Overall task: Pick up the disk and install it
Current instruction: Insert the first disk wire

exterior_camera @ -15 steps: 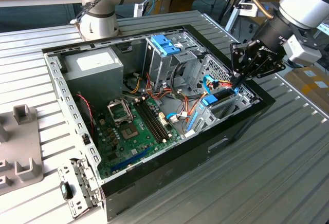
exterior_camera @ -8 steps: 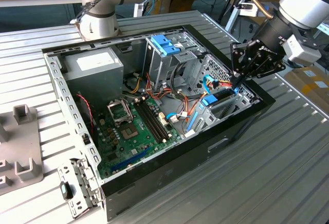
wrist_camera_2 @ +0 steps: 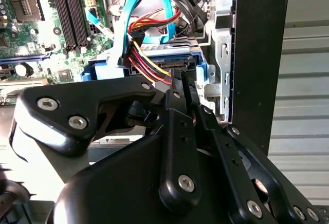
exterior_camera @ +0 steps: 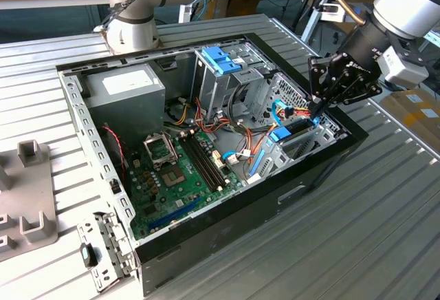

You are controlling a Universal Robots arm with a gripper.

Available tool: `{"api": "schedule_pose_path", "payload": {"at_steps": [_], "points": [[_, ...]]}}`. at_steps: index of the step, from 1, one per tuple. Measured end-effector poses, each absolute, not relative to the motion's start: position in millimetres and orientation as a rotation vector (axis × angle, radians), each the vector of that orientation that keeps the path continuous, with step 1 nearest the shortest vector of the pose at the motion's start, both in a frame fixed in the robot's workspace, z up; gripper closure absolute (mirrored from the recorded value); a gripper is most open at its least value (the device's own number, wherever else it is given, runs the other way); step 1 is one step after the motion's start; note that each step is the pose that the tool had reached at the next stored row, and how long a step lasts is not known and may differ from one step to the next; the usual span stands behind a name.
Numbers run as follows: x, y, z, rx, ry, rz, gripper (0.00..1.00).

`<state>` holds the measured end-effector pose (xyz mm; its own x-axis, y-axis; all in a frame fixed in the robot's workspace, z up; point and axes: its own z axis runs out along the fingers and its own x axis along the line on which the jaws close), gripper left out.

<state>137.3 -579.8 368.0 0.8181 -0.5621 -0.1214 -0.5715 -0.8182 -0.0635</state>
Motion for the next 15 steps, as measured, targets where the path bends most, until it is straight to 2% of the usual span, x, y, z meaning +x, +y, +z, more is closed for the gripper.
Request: {"api": "schedule_pose_path", "payload": {"at_steps": [15], "points": [[137.3,-579.8,368.0,-2.889,0.944,0.146,0.83]]}}
